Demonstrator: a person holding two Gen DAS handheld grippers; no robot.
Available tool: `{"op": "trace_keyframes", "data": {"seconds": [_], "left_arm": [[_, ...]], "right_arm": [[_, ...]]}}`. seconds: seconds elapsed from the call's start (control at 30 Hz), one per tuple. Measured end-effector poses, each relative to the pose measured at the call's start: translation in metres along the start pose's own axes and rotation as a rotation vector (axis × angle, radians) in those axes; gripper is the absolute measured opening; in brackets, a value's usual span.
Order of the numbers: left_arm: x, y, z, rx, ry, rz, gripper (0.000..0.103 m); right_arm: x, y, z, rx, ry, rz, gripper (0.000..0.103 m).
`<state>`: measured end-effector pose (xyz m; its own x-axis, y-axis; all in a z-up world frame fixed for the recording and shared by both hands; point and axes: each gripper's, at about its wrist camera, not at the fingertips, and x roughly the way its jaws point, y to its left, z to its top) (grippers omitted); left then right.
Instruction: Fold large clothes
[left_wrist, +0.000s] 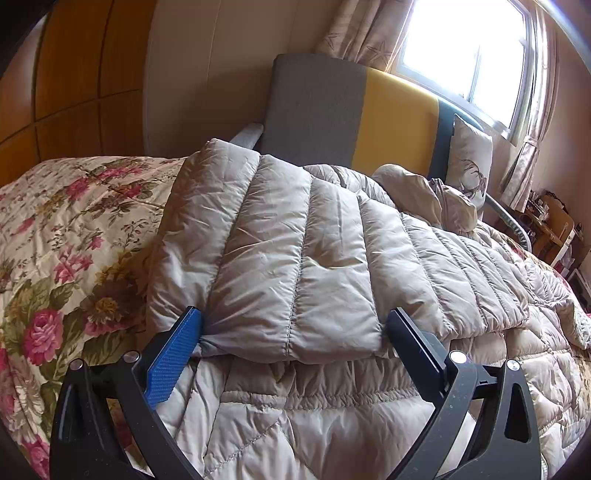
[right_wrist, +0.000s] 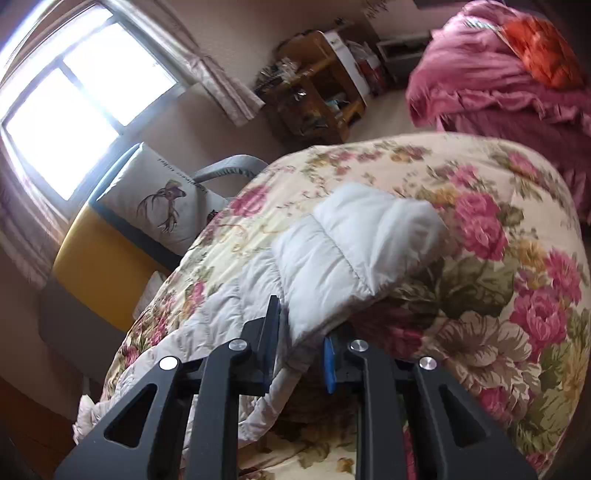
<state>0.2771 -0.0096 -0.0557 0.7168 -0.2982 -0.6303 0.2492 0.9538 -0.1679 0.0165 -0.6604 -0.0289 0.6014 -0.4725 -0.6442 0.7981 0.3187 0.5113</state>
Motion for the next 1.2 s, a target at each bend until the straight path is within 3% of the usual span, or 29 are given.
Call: {"op": "trace_keyframes", "data": {"seconds": [0.17,0.4,0.57,0.7,0.77,0.83,0.93,1.1,1.2], "left_arm": [[0.000,0.000,-0.001,-0.003,-0.003,-0.003,0.099],[0.000,0.001,-0.001,-0.007,-0.004,-0.007,0.099],[0.000,0.002,0.000,-0.008,-0.004,-0.008,0.099],[0.000,0.001,0.000,-0.008,-0.003,-0.008,0.099],[0.000,0.002,-0.001,-0.006,-0.002,-0.008,0.099],[0.000,0.001,-0.001,-0.004,-0.001,-0.006,0.099],[0.002,-0.001,-0.001,0.000,0.006,-0.002,0.099],[0.000,-0.009,0.008,0.020,0.030,0.036,0.099],[-0.024,-0.022,0.024,-0.008,0.000,-0.046,0.099]], "right_arm": [[-0.029,0.098,-0.030,-0.291,-0.058,0.096,0.017],[-0.057,0.226,-0.116,-0.596,-0.011,0.310,0.017],[-0.060,0.279,-0.200,-0.781,0.076,0.420,0.017],[-0.049,0.298,-0.265,-0.921,0.177,0.459,0.018],[-0.034,0.299,-0.292,-0.996,0.237,0.434,0.032],[-0.019,0.294,-0.309,-1.031,0.279,0.400,0.066],[-0.008,0.286,-0.314,-1.018,0.284,0.377,0.089],[-0.028,0.266,-0.302,-0.954,0.190,0.399,0.100],[-0.057,0.252,-0.291,-0.866,0.064,0.379,0.101]]}}
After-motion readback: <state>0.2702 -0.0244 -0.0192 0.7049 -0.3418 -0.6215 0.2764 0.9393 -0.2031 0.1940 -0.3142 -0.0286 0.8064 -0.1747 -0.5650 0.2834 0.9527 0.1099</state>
